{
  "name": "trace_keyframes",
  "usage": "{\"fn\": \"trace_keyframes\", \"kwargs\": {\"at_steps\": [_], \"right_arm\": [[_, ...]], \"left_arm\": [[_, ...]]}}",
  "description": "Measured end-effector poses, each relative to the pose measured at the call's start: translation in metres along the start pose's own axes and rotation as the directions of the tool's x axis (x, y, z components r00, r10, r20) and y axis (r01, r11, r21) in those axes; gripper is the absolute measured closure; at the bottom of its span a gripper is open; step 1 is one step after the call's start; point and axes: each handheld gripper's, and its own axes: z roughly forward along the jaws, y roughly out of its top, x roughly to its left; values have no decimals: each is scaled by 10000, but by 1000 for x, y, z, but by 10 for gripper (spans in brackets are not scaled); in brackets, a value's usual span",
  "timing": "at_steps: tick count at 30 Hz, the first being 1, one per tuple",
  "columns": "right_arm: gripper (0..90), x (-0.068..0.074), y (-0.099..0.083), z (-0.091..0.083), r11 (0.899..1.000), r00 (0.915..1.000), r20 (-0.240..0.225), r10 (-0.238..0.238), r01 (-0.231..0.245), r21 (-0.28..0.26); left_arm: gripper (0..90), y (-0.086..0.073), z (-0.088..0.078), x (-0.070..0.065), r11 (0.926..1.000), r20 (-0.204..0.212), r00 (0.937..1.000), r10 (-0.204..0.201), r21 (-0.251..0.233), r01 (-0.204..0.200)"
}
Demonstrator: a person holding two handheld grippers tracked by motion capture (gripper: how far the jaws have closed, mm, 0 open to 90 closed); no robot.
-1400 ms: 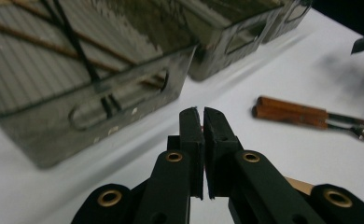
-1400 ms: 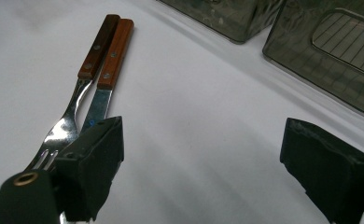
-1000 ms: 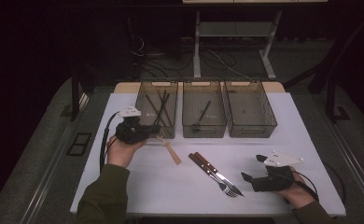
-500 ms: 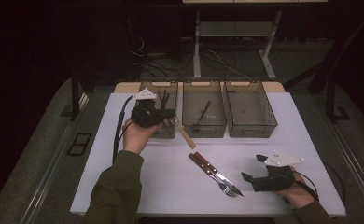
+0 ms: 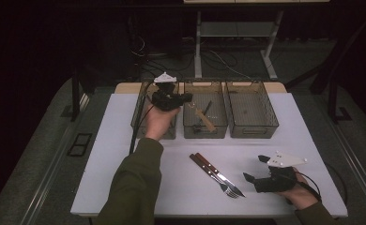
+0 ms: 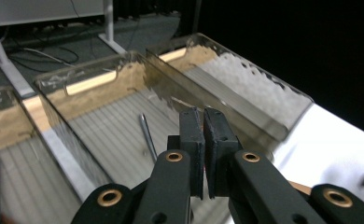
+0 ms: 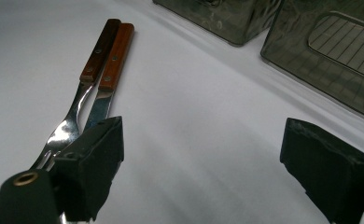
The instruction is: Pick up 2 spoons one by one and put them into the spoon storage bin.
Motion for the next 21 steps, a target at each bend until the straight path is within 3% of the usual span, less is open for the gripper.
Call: {"fn": "trace_keyframes", "kwargs": {"at_steps": [11,15,21], "right_arm": [[135,2,1,-1,9999,9999,-42,-113,113,-45],[135,2,1,0,9999,9999,-100,-125,125,-59],[136,2,1,-1,9999,9999,-91,-109,109,-60]], "left_arm": [[868,11,38,4,9999,-853,9963,-109,61,114],[867,6,51,5,9993,-971,9951,-188,312,220],[867,-4,69,4,9955,-1308,9914,36,944,89]]}}
